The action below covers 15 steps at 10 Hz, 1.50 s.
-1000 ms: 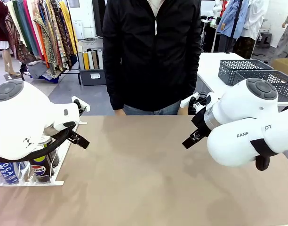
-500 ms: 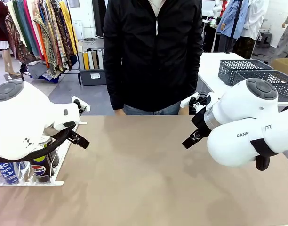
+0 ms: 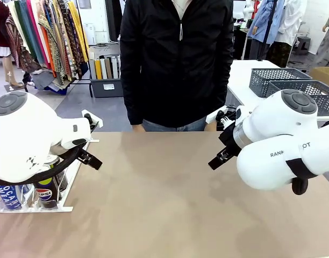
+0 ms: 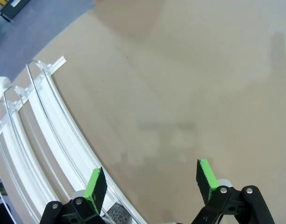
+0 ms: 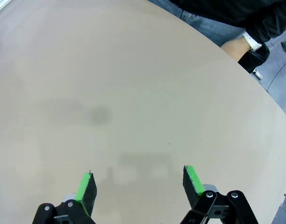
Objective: Retrieve and store the cans from the dispenser.
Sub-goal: Pick up one can from the Automatic Can Dispenser and place it in the middle of the table.
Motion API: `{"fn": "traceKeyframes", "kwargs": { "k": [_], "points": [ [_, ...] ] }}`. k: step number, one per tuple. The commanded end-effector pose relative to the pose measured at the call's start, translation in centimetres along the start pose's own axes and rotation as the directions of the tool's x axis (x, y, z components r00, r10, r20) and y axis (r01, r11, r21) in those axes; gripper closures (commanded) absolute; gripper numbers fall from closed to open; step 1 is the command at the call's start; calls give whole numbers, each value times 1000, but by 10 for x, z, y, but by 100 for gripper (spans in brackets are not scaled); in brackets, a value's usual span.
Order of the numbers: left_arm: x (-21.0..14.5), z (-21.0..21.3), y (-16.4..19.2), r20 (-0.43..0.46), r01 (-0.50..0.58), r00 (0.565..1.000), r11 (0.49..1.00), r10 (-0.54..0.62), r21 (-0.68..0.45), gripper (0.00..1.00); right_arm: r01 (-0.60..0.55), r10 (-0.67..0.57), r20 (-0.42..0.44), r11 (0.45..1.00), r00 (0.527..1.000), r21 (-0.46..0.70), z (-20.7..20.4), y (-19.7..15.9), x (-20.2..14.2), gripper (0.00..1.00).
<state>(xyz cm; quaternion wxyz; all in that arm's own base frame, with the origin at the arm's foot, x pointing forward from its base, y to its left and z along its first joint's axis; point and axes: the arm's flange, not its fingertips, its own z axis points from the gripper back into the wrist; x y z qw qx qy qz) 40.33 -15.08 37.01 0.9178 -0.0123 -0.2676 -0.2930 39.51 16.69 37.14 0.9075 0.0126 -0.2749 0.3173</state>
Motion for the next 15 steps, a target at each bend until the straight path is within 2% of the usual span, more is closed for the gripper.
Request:
{"fn": "traceKeyframes", "kwargs": {
  "k": [1, 2, 3, 4, 5, 6, 7, 8, 9, 10, 11, 12, 13, 14, 15],
  "points": [
    [0, 0, 0, 0, 1, 1000, 1000, -1, 0, 0, 0, 0, 0, 1000, 1000, 0, 0, 0, 0, 0],
    [0, 0, 0, 0, 0, 1000, 1000, 0, 0, 0, 88, -84, -74, 994, 994, 57, 1, -3, -2, 0],
    [-1, 7, -1, -45, -33, 999, 996, 29, -88, 0, 194, -164, -246, 975, 955, 103, 3, -8, -3, 0],
    [5, 21, -4, -104, -147, 987, 962, 126, -231, 0, 369, -304, -364, 921, 880, 124, 7, -15, 0, 0],
    [11, 31, -8, -205, -320, 940, 914, 272, -251, 0, 504, -402, -383, 835, 832, 218, 15, -23, 2, 0],
    [12, 49, -9, -242, -322, 943, 815, 229, -481, 0, 585, -424, -420, 695, 803, 418, 35, -37, -1, 0],
    [8, 64, -4, -248, -310, 949, 734, 197, -604, 0, 583, -360, -460, 555, 812, 594, 57, -48, -7, 0],
    [3, 84, 10, -247, -320, 947, 656, 205, -684, 0, 550, -312, -455, 426, 834, 718, 84, -66, -18, 0],
    [-11, 115, 39, -217, -316, 946, 544, 240, -777, 0, 528, -345, -420, 328, 839, 784, 119, -90, -36, 0],
    [-33, 155, 76, -163, -318, 924, 457, 347, -831, 0, 533, -464, -371, 290, 805, 795, 156, -114, -62, 0],
    [-69, 198, 123, -61, -306, 849, 394, 524, -867, 0, 528, -568, -304, 282, 765, 801, 190, -137, -96, 0],
    [-104, 224, 163, -5, -320, 763, 371, 646, -872, 0, 527, -663, -245, 265, 708, 808, 211, -155, -130, 0],
    [-139, 236, 193, -12, -346, 706, 330, 708, -878, 0, 518, -758, -179, 234, 627, 822, 223, -173, -167, 0],
    [-171, 239, 214, -7, -374, 607, 278, 795, -885, 0, 523, -835, -152, 180, 529, 833, 227, -189, -206, 0],
    [-203, 239, 226, 11, -350, 537, 235, 844, -907, 0, 563, -906, -158, 100, 392, 820, 222, -203, -243, 0]
  ]
}}
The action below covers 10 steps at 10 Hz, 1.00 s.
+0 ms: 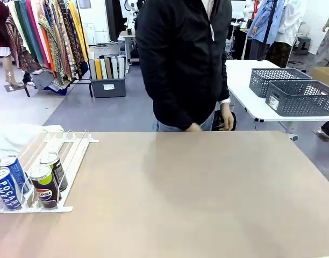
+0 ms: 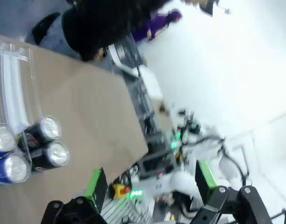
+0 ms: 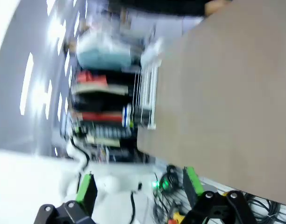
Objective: Retrieve and store the cans from the dispenser.
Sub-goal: Pick up one can from the Automatic Can Dispenser and place it in the middle of the table.
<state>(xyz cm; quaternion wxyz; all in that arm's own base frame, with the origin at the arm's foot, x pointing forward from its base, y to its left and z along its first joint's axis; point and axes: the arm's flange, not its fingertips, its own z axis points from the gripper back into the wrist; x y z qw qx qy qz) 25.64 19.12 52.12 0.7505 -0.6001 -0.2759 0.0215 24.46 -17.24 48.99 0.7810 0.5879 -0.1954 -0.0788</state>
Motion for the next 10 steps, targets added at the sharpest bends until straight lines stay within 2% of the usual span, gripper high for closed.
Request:
{"fn": "traceKeyframes", "kwargs": {
  "k": [1, 2, 3, 4, 10],
  "points": [
    [-4, -3, 27, 108, -10, 994, 997, 18, -79, 0, 107, -126, 250, 990, 960, 88, 14, -46, -5, 0],
    [-5, -4, 29, 145, -37, 988, 998, 45, -58, 0, 135, -167, 317, 984, 934, 120, 22, -60, -11, 0],
    [-4, -9, 28, 176, -43, 984, 998, 35, 44, 0, 126, -148, 385, 989, 911, 81, 24, -67, -12, 0],
    [-8, 22, 32, 130, -58, 989, 998, 63, -40, 0, 148, -157, 233, 988, 960, 53, 52, -50, -5, 0],
    [-8, 22, 32, 130, -58, 989, 998, 63, -40, 0, 148, -157, 233, 988, 960, 53, 52, -50, -5, 0]
  ]
}}
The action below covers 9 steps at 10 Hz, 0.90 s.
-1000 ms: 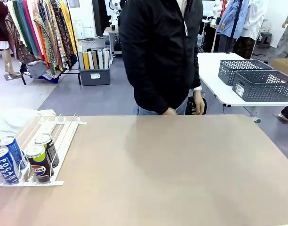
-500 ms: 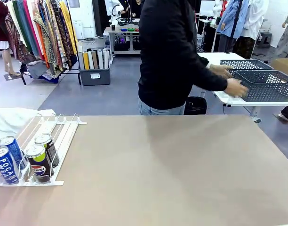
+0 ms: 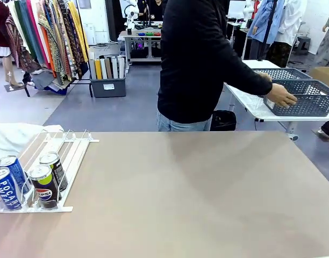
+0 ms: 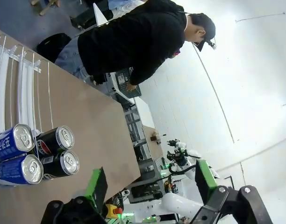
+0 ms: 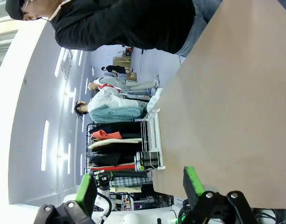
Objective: Retrieve and store the cans from the dispenser.
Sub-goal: Pick up one can from the Automatic Can Dispenser and place it in the middle of the table.
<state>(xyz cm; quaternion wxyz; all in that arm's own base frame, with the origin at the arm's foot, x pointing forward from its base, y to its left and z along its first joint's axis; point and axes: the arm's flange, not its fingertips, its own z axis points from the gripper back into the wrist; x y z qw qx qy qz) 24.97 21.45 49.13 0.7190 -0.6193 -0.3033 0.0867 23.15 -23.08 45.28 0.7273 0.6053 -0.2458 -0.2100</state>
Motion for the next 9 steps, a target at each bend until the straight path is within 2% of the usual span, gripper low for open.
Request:
{"fn": "traceKeyframes", "kwargs": {
  "k": [1, 2, 3, 4, 5, 6, 7, 8, 9],
  "points": [
    [2, 2, 0, -5, 16, 1000, 1000, -16, -5, 0, -8, 8, -13, 1000, 1000, -12, 5, 0, -4, 0],
    [0, 0, 0, 0, 0, 1000, 1000, 0, 0, 0, -8, 8, -13, 1000, 1000, -12, 5, 0, -4, 0],
    [-9, -16, -18, -164, 123, 980, 991, -115, 42, 0, -8, 8, -13, 1000, 1000, -12, 5, 0, -4, 0],
    [-15, -44, -37, -255, 191, 957, 960, -137, 203, 0, -8, 8, -13, 1000, 1000, -12, 5, 0, -4, 0],
    [-23, -74, -56, -389, 294, 908, 895, -152, 335, 0, -8, 8, -13, 1000, 1000, -12, 5, 0, -4, 0],
    [-29, -108, -73, -543, 415, 831, 783, -120, 462, 0, -8, 8, -13, 1000, 1000, -12, 5, 0, -4, 0],
    [-33, -136, -80, -582, 474, 810, 668, -76, 574, 0, -8, 8, -13, 1000, 1000, -12, 5, 0, -4, 0],
    [-38, -159, -81, -630, 539, 775, 561, -39, 628, 0, -8, 8, -13, 1000, 1000, -12, 5, 0, -4, 0],
    [-45, -177, -78, -627, 571, 779, 444, -26, 691, 0, -8, 8, -13, 1000, 1000, -12, 5, 0, -4, 0]
  ]
}}
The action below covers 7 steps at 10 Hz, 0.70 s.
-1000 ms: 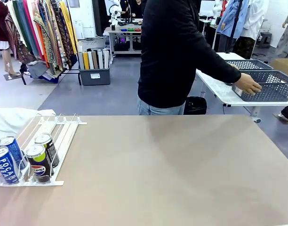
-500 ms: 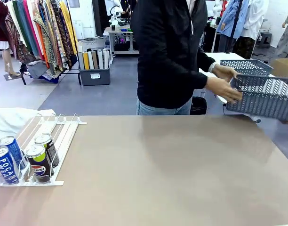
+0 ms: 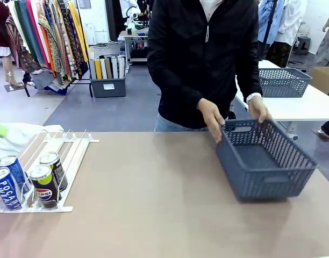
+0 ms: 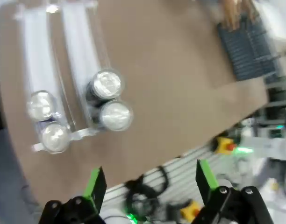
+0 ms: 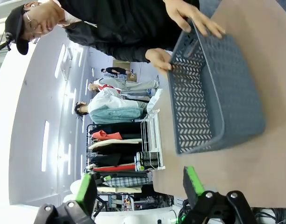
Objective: Retrieve and store the cans from the dispenser.
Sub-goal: Pick up one can from the Automatic Can Dispenser and place it in the middle of the table.
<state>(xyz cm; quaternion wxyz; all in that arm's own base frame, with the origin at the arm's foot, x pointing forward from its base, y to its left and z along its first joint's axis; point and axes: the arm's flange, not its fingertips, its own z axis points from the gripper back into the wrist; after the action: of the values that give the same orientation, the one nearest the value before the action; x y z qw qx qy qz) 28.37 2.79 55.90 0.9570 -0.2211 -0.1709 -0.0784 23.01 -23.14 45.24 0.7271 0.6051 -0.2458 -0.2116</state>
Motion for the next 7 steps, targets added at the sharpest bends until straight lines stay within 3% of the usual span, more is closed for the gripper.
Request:
{"fn": "traceKeyframes", "kwargs": {
  "k": [1, 3, 4, 7],
  "points": [
    [2, -31, 0, -138, 52, 990, 957, -13, 286, 0, -11, 10, -15, 1000, 1000, -11, 4, 0, -4, 0],
    [5, -43, -6, -109, 43, 994, 937, -5, 346, 0, -11, 10, -15, 1000, 1000, -11, 4, 0, -4, 0],
    [7, -31, -16, -91, 69, 995, 961, -46, 267, 0, -11, 10, -15, 1000, 1000, -11, 4, 0, -4, 0],
    [8, -40, -16, -107, 84, 993, 950, -54, 301, 0, -11, 10, -15, 1000, 1000, -11, 4, 0, -4, 0]
  ]
}}
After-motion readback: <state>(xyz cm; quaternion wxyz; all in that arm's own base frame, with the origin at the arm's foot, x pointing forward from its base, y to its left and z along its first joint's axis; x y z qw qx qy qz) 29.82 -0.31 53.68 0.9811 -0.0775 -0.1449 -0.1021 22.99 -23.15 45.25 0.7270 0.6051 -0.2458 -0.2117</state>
